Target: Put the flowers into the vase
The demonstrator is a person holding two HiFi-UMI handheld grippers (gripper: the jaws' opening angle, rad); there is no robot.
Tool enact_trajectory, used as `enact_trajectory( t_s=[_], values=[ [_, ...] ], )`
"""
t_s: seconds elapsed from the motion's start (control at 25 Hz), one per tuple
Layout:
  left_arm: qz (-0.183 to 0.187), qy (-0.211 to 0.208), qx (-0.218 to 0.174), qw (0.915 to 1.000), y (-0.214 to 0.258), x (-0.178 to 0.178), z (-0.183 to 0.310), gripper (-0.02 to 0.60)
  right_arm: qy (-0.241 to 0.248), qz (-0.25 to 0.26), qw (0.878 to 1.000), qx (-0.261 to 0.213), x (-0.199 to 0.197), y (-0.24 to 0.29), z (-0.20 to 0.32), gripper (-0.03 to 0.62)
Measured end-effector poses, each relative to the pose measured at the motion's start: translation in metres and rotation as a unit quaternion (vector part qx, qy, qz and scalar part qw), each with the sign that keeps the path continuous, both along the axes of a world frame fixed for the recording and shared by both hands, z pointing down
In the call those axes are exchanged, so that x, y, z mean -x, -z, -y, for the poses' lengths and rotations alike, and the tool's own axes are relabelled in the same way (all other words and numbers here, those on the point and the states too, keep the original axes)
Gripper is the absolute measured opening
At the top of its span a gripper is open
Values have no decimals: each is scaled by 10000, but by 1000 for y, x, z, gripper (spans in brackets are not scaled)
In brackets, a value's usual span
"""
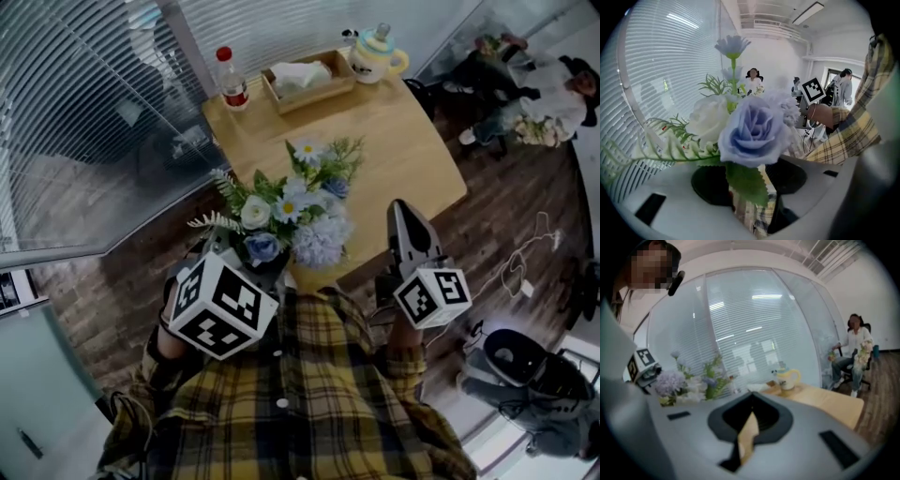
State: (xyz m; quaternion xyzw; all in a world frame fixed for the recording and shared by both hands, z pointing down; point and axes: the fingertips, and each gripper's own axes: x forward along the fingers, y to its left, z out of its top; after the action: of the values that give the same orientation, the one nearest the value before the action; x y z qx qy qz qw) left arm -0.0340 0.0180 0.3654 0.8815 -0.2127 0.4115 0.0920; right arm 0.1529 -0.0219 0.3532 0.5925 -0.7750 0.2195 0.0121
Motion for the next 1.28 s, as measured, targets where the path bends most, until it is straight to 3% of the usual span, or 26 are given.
enact_trajectory(
  t_s=[0.32, 0.76, 1.04, 1.28],
  values=[
    [-366, 315, 517, 9975, -19, -5, 42, 212, 187, 14, 9998, 120, -16, -24, 44, 12],
    [-487, 529, 986, 9925, -24, 37, 42, 210, 304, -61, 9995, 82, -11, -17, 52, 12],
    [-686, 1126, 1008, 9861, -19, 70, 58, 206, 419, -88, 9991, 17, -4, -11, 56, 12],
    [-1026, 1650, 498, 9797, 2, 83, 86, 66, 512, -114, 9986, -82, 3, -2, 60, 12]
  ],
)
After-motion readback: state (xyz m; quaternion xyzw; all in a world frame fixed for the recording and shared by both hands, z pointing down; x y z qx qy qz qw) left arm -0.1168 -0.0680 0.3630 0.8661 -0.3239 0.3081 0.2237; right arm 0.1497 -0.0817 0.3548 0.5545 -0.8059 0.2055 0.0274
